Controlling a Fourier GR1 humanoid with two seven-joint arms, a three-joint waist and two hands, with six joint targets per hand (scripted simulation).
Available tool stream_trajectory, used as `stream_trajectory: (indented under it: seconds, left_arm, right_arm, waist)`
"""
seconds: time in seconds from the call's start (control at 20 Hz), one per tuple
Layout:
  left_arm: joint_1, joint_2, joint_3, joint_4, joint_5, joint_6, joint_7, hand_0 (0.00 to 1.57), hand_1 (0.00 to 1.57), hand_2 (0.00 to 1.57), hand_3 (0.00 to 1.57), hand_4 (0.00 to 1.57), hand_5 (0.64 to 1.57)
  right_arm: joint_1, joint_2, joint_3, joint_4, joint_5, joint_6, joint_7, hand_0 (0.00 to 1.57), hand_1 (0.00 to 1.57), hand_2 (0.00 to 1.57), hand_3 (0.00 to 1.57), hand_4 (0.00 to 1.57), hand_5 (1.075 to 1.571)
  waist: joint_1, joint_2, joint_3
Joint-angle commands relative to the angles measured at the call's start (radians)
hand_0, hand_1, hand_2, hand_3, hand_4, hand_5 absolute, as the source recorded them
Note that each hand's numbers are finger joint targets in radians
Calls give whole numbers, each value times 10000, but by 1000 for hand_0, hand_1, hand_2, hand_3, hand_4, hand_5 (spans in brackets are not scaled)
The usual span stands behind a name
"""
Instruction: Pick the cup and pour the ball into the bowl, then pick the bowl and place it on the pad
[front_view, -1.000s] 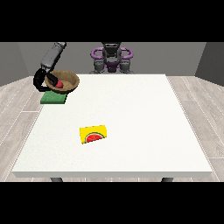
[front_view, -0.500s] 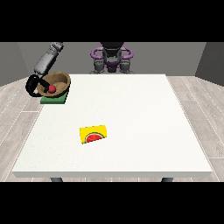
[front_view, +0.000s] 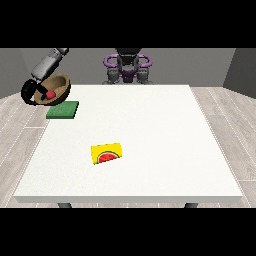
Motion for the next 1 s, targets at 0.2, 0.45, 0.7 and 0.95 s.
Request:
stream_trajectory:
  seconds: [0.2,0.45,0.7,0.95]
  left_arm:
    - [138,106,-121,854,-135,-235,-240,0,0,0,0,0,1532]
    - [234,-311,-342,189,-228,441,-31,0,0,0,0,0,1523]
    - [115,-90,-149,-274,24,331,-140,0,0,0,0,0,1526]
    - [274,95,66,-804,461,48,42,0,0,0,0,0,1515]
  right_arm:
    - [-279,482,569,-401,392,-290,774,1571,1571,1571,1316,1240,1571]
    - [-103,1009,271,175,86,-284,395,1571,1571,1571,1282,1157,1570]
    - [-213,1025,-415,977,-565,-96,690,1571,1571,1571,1401,1015,1568]
    - [-382,-449,-1037,1352,-616,-953,657,1054,1054,1088,1028,0,1545]
  waist:
    - [-58,-580,-10]
    - [-129,-511,2]
    - [96,15,11]
    - [406,423,12]
